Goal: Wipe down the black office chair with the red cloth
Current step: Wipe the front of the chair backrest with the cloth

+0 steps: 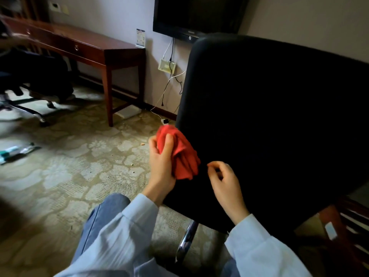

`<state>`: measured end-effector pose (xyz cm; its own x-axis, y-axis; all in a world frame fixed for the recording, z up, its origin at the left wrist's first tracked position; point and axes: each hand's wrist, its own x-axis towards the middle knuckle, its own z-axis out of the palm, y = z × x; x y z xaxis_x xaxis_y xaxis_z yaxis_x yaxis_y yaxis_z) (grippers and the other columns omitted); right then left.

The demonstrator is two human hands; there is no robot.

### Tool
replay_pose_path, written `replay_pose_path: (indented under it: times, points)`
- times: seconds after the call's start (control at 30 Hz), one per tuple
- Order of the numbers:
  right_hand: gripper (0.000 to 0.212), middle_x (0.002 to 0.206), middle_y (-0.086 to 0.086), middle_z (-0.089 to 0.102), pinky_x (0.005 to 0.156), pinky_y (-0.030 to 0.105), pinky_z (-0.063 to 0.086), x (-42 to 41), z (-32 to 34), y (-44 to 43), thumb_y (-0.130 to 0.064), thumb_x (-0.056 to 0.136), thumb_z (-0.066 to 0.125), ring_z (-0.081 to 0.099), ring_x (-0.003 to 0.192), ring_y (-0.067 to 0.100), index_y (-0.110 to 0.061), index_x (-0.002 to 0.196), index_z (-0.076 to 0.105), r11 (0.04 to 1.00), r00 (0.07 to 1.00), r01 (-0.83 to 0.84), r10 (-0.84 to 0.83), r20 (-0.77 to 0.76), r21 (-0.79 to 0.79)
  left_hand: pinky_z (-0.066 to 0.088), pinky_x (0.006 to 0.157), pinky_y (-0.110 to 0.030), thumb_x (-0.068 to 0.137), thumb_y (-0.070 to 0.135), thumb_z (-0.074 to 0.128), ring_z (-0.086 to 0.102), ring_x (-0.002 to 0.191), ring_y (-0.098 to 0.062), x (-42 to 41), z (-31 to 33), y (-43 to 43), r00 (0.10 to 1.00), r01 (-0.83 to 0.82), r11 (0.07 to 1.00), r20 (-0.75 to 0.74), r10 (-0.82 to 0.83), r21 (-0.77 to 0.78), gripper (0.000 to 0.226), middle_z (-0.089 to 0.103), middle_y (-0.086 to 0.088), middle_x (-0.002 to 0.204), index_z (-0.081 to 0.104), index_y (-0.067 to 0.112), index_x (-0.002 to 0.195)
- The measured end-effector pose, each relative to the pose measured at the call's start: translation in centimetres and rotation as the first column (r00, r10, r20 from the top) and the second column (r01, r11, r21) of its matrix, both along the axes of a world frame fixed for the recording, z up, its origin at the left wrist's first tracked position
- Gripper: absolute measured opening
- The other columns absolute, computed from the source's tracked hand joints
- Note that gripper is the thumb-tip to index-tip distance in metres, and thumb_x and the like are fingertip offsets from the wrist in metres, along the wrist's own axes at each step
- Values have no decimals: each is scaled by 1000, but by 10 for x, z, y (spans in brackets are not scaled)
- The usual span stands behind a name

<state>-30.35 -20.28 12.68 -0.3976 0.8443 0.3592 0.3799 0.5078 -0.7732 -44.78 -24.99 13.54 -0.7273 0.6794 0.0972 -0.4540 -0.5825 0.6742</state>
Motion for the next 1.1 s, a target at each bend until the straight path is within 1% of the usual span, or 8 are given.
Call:
replay_pose_path:
  times: [0.07, 0.17, 0.33, 0.47, 0.63, 0.87, 0.97, 1.1]
  points:
    - [13, 101, -12, 55, 82, 21, 43, 5, 6, 4, -14, 93, 51, 57, 94, 10, -23, 99, 60, 996, 998, -41, 36, 57, 83, 50, 86, -38, 84, 25, 67, 60, 95, -19, -17, 17, 4, 902, -258, 966, -354, 247, 16, 23, 52, -4, 96, 46, 25, 93]
    - [31, 122, 8, 58, 98, 36, 39, 13, 22, 22, -21, 91, 44, 50, 116, 24, -7, 113, 62, 841, 962, -99, -56, 267, 532, 40, 94, -23, 81, 15, 66, 47, 108, -9, -35, 51, 24, 470, -481, 816, -692, 548, 319, 32, 41, -2, 116, 42, 19, 102]
    - [43, 139, 9, 49, 109, 44, 17, 24, 56, 55, -20, 86, 44, 34, 132, 28, -17, 129, 53, 370, 861, -180, -389, 328, 911, 34, 104, -38, 86, 24, 67, 46, 116, -28, -44, 62, 84, -240, -459, 606, -748, 619, 649, 34, 42, -7, 128, 52, 21, 116]
    - [53, 148, 5, 37, 113, 46, 8, 34, 62, 77, -24, 87, 44, 25, 138, 28, -23, 140, 39, 282, 793, -179, -526, 308, 943, 39, 90, -43, 89, 23, 62, 48, 111, -30, -49, 33, 105, -403, -471, 498, -680, 613, 728, 27, 48, -5, 125, 57, 23, 116]
    - [57, 159, -5, -1, 116, 39, -5, 36, 63, 97, -26, 91, 39, -5, 145, 16, -27, 146, 27, 214, 759, -249, -562, 327, 945, 42, 88, -46, 92, 19, 52, 49, 107, -35, -58, -14, 105, -353, -517, 554, -752, 557, 653, 21, 48, -8, 123, 56, 20, 113]
    - [57, 157, 2, 11, 115, 42, -10, 4, 65, 102, -29, 88, 42, -11, 145, 21, -26, 144, 32, 176, 704, -319, -614, 358, 931, 38, 95, -46, 89, 8, 45, 42, 113, -38, -74, -89, 109, -143, -580, 706, -904, 403, 406, 29, 41, -16, 127, 50, 13, 118]
    - [56, 152, 4, 24, 114, 44, -9, -18, 67, 99, -30, 86, 40, 1, 144, 29, -23, 142, 39, 197, 675, -346, -627, 389, 917, 37, 100, -39, 87, 12, 44, 44, 117, -35, -80, -114, 108, 66, -583, 792, -962, 265, 179, 38, 44, -24, 132, 45, 12, 124]
    - [52, 145, 4, 43, 114, 48, -4, -45, 72, 96, -28, 83, 37, 22, 137, 30, -19, 131, 55, 221, 657, -427, -590, 469, 877, 40, 104, -44, 91, 9, 47, 50, 119, -17, -73, -110, 112, 608, -496, 864, -746, 272, -90, 32, 47, -13, 132, 48, 18, 122]
